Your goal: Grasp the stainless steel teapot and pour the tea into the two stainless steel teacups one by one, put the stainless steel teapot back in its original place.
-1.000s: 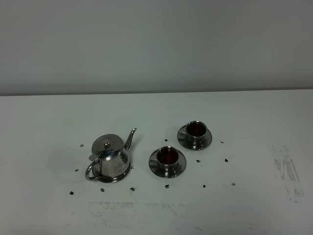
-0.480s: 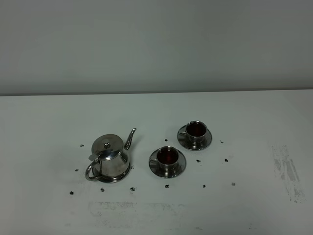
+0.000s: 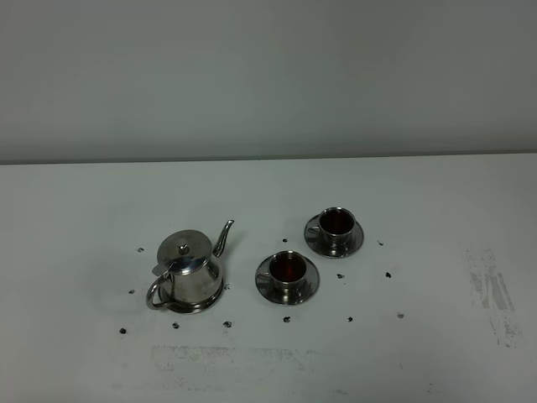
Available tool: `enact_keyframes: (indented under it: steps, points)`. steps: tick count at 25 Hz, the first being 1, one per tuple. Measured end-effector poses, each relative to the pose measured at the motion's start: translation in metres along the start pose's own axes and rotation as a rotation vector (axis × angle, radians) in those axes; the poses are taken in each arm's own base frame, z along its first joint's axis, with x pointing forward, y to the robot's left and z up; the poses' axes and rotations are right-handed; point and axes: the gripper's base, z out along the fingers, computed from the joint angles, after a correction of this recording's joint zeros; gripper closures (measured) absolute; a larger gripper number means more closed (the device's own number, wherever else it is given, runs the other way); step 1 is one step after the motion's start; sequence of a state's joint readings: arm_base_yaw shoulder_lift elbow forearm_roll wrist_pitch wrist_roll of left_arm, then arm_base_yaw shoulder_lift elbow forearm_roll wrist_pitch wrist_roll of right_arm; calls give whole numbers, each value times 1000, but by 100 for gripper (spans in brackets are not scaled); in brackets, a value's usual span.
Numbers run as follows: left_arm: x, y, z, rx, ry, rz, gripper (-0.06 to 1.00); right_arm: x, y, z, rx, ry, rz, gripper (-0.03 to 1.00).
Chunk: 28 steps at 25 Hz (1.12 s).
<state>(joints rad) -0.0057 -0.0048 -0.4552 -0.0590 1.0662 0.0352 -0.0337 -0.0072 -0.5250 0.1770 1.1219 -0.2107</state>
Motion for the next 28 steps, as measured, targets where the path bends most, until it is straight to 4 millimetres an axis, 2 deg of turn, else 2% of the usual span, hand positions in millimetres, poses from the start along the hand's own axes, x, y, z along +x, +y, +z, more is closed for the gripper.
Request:
enact_keyframes:
  steps: [28]
  points:
    - [0,0,0,0,0,0,53,0,0,0,0,0,1,61]
